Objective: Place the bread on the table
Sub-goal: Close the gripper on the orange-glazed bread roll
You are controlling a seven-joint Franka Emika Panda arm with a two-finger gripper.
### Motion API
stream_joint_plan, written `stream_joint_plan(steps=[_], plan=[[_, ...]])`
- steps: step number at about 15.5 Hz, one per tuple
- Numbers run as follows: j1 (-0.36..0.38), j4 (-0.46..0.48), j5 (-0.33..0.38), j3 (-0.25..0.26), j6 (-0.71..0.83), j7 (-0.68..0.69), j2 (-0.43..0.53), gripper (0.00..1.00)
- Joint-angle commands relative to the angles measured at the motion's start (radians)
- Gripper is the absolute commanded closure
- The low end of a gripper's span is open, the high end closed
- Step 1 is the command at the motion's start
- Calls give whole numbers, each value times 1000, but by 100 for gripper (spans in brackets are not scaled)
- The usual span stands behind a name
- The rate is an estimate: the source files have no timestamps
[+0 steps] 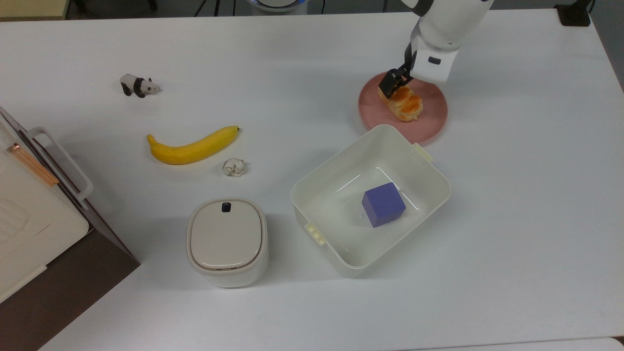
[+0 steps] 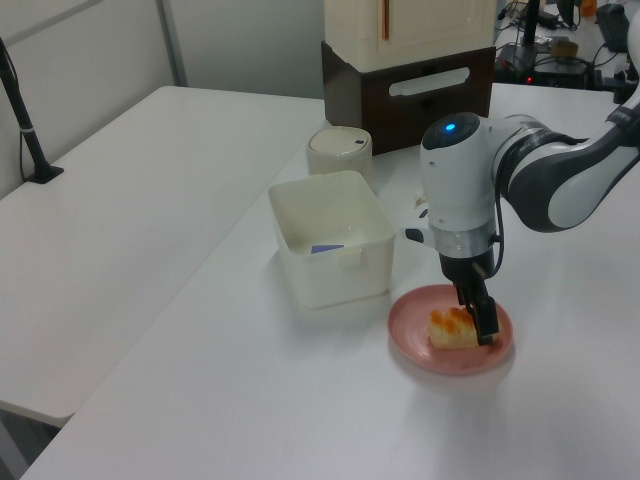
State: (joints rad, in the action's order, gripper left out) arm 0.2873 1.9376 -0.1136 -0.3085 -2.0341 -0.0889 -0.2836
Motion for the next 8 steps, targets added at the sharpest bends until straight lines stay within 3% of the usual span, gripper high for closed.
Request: stream_joint_plan(steps=[1, 4, 5, 7, 8], plan=[[-13, -26, -40, 8, -15, 0, -34, 0], [-23, -32, -55, 8, -20, 1, -43, 2], [-23, -34, -57, 8, -18, 1, -45, 9], [-28, -35, -57, 8, -18, 0, -46, 42], [-28, -37, -57, 8, -18, -3, -46, 48]])
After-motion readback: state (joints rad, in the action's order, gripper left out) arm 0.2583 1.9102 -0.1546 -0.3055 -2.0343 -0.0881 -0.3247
